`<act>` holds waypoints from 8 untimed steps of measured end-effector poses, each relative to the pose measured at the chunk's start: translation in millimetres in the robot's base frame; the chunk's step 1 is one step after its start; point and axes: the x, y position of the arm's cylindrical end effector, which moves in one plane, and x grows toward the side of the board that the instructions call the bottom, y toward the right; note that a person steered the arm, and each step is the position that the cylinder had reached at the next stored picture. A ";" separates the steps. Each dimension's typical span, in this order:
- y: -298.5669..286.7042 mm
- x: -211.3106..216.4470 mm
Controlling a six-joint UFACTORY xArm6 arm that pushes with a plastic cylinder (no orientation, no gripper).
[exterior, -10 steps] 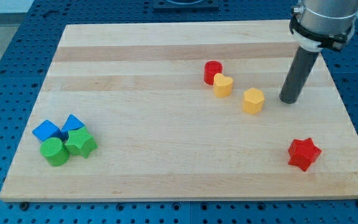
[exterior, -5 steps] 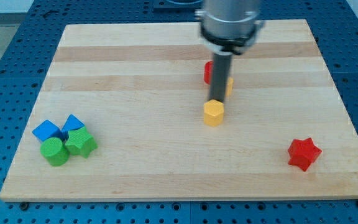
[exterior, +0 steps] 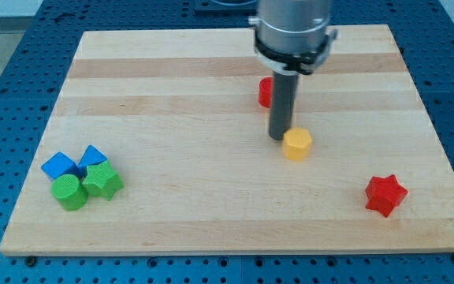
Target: Move the yellow hexagon towards the red star
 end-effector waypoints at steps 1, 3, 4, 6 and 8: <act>26.8 12.6; 34.6 16.9; 20.2 38.4; 31.3 64.4; 59.0 51.8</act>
